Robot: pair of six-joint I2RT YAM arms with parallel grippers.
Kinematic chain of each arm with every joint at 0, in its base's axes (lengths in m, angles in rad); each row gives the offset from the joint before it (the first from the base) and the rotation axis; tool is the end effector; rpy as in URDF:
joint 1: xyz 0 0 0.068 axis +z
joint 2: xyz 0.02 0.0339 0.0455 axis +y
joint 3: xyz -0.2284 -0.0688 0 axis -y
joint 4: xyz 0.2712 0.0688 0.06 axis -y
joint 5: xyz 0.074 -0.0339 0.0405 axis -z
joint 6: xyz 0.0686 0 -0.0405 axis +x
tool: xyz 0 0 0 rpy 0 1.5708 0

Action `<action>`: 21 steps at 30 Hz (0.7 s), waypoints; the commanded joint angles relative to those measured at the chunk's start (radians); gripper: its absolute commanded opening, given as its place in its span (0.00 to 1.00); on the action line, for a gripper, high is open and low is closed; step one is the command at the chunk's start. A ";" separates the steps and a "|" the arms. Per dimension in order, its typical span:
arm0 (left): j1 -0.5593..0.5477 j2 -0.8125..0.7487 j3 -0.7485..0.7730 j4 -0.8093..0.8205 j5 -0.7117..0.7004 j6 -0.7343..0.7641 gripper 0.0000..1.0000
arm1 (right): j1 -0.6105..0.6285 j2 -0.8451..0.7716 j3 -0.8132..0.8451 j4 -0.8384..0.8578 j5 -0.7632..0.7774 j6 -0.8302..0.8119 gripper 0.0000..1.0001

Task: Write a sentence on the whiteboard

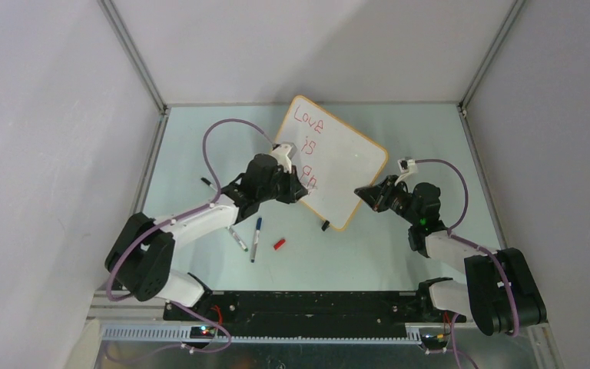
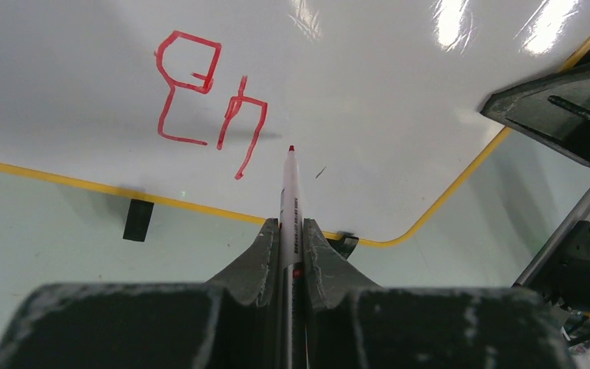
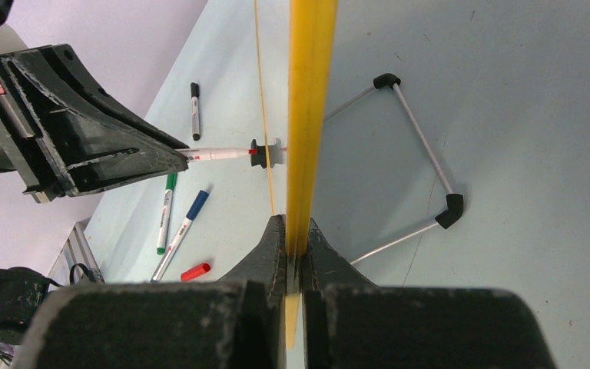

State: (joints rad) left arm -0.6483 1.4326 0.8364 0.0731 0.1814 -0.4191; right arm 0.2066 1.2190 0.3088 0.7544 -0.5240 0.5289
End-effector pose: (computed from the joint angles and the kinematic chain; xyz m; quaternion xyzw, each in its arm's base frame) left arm 0.2868 -0.2328 0.1664 0.1436 0.8515 -0.3209 0.3890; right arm 0.2737 0.0924 0.1299 -0.0484 0.7516 0.4094 0.5150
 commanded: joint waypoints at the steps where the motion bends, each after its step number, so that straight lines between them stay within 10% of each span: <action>1: -0.006 0.022 0.054 0.026 0.024 0.026 0.00 | 0.005 0.002 0.018 -0.026 0.014 -0.058 0.00; 21: -0.007 0.071 0.086 -0.001 -0.005 0.021 0.00 | 0.004 0.005 0.017 -0.024 0.014 -0.056 0.00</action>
State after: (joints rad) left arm -0.6487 1.4944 0.8776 0.0601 0.1936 -0.4168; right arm 0.2066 1.2190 0.3092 0.7540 -0.5251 0.5297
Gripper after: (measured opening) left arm 0.151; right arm 0.047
